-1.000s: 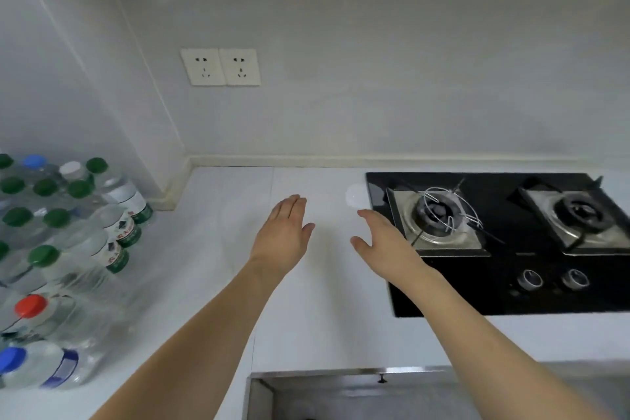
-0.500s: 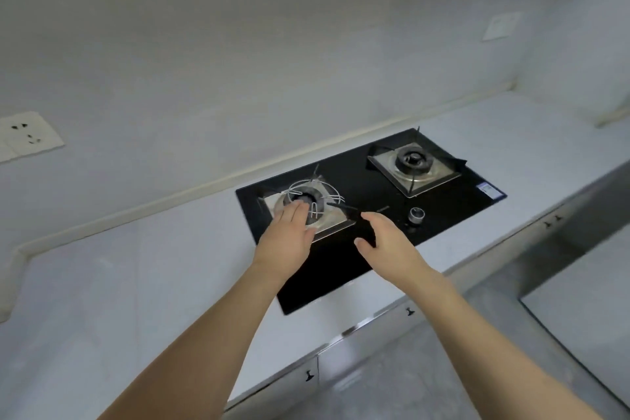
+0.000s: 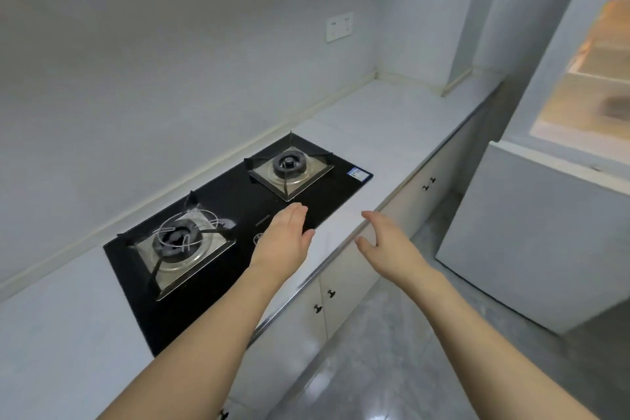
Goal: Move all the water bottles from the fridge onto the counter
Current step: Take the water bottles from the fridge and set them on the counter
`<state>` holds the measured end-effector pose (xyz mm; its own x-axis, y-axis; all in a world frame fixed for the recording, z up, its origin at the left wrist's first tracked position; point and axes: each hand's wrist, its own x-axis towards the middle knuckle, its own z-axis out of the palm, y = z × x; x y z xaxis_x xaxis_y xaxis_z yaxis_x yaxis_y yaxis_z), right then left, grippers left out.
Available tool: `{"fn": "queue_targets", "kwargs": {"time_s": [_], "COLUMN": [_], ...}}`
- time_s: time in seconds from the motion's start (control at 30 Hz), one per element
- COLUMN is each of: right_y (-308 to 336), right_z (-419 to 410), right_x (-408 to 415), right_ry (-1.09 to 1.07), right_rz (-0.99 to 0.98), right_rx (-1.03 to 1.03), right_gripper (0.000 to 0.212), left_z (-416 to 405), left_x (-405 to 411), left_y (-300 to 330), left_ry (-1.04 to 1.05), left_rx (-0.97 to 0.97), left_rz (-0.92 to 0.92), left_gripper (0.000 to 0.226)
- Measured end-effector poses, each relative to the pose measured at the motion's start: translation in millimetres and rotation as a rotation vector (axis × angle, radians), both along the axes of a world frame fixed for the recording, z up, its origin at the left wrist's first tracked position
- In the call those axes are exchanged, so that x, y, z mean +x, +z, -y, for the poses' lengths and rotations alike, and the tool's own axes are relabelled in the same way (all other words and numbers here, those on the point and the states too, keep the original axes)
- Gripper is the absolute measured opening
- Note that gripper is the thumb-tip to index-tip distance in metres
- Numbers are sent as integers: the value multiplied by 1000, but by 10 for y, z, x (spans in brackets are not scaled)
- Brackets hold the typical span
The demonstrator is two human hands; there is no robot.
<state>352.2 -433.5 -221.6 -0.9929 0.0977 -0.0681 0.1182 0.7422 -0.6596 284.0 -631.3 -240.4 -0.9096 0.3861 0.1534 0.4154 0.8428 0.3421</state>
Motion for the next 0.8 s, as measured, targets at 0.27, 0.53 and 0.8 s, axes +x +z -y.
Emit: {"fn": "queue_targets", "kwargs": {"time_s": [0.27,0.53,0.8], "right_y": [133,411,603], "right_z": [-1239,-2158,-2970], "right_x": [400,533,456], "right_ry": [-220,-428,-619], "right_rz": [-32,-118,-177], "right_rx": [8,-23,30], "right_gripper": [56,53,55], "left_z": [-1403,-2586,-3714], "left_x": [10,-163,-447], "left_y": [143,436,653], "left_ry": [-236,-472,-659], "left_rx": [17,61,137], "left_rz": [-61,-141,-160], "left_gripper": [53,47,49]}}
